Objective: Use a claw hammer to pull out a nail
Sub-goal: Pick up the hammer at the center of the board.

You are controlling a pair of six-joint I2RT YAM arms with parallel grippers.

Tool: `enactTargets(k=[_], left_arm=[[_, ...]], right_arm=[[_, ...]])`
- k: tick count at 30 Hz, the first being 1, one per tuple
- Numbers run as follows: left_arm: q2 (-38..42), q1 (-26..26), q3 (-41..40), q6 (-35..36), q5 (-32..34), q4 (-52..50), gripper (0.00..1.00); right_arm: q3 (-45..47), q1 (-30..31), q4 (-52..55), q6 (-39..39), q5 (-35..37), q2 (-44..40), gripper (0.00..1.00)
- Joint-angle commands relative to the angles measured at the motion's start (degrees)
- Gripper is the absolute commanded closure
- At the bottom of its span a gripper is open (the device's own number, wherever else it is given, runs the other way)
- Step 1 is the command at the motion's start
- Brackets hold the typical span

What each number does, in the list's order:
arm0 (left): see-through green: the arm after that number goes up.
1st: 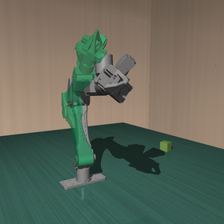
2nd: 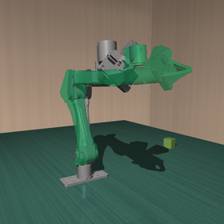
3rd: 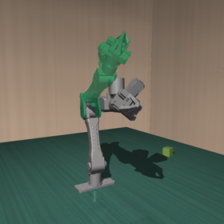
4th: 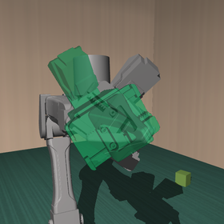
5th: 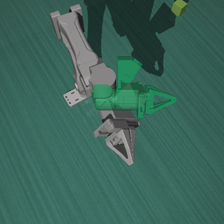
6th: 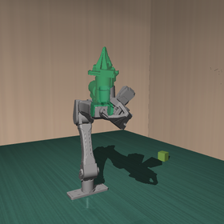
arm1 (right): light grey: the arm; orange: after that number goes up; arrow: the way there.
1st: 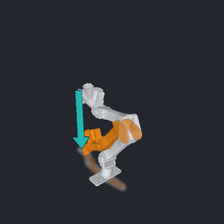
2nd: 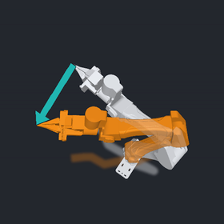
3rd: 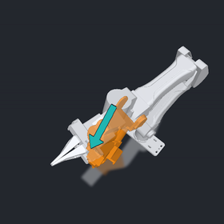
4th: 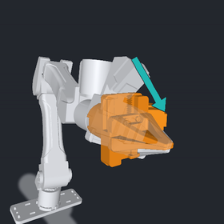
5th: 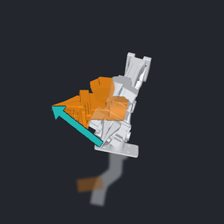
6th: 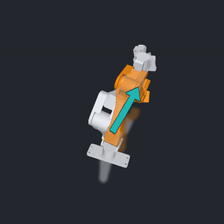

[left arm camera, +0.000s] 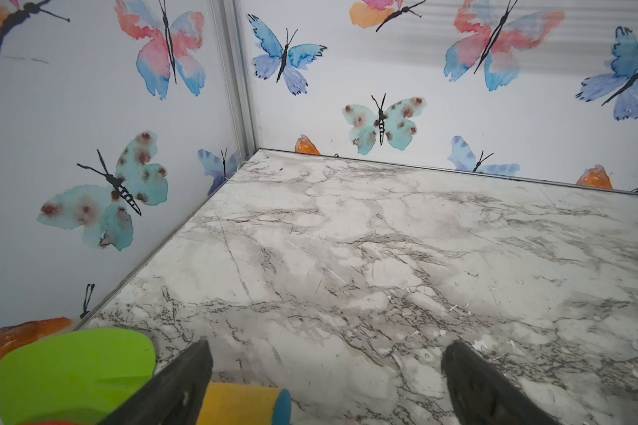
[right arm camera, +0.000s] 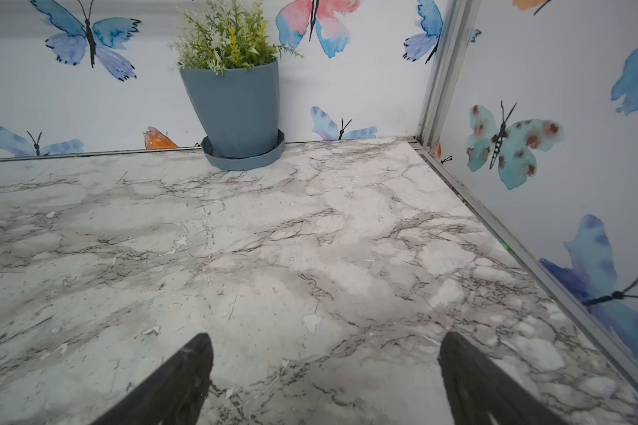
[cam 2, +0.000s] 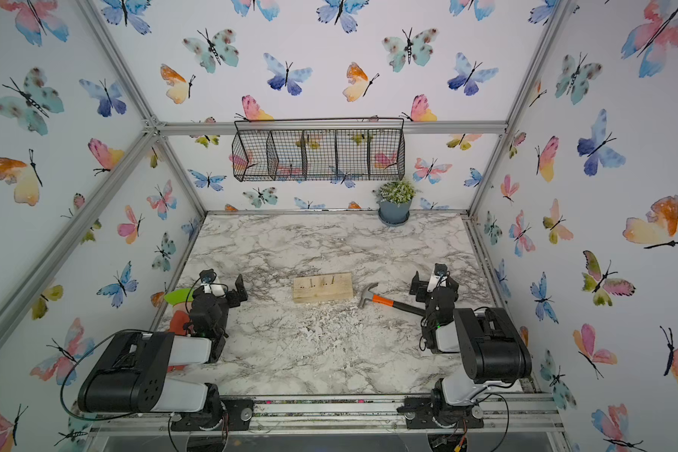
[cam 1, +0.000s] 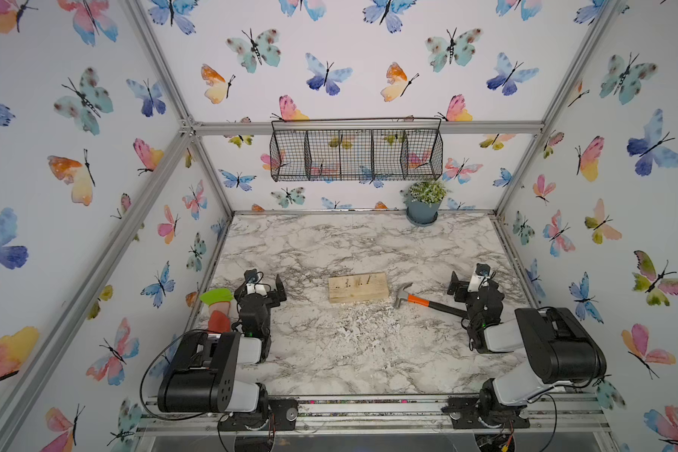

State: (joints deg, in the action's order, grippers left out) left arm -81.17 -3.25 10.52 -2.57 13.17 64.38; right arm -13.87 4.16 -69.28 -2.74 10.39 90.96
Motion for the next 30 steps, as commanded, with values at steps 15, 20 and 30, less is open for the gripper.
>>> enactTargets(k=[15, 20, 30], left_arm=[[-0.31, -0.26, 0.64, 0.57, 0.10, 0.04, 0.02], [0.05, -0.19, 0.13, 0.60, 0.12, 0.85, 0.01], [8.43, -0.42, 22.75, -5.50, 3.89, -40.10, 0.02]], right_arm=[[-0.21, 0.00, -1.21, 0.54, -0.82, -0.08, 0.02], [-0.05, 0.01, -2.48, 0.67, -0.97, -0.55, 0.02], [-15.09, -0.03, 31.33, -7.48, -5.76, -19.63, 0.02]])
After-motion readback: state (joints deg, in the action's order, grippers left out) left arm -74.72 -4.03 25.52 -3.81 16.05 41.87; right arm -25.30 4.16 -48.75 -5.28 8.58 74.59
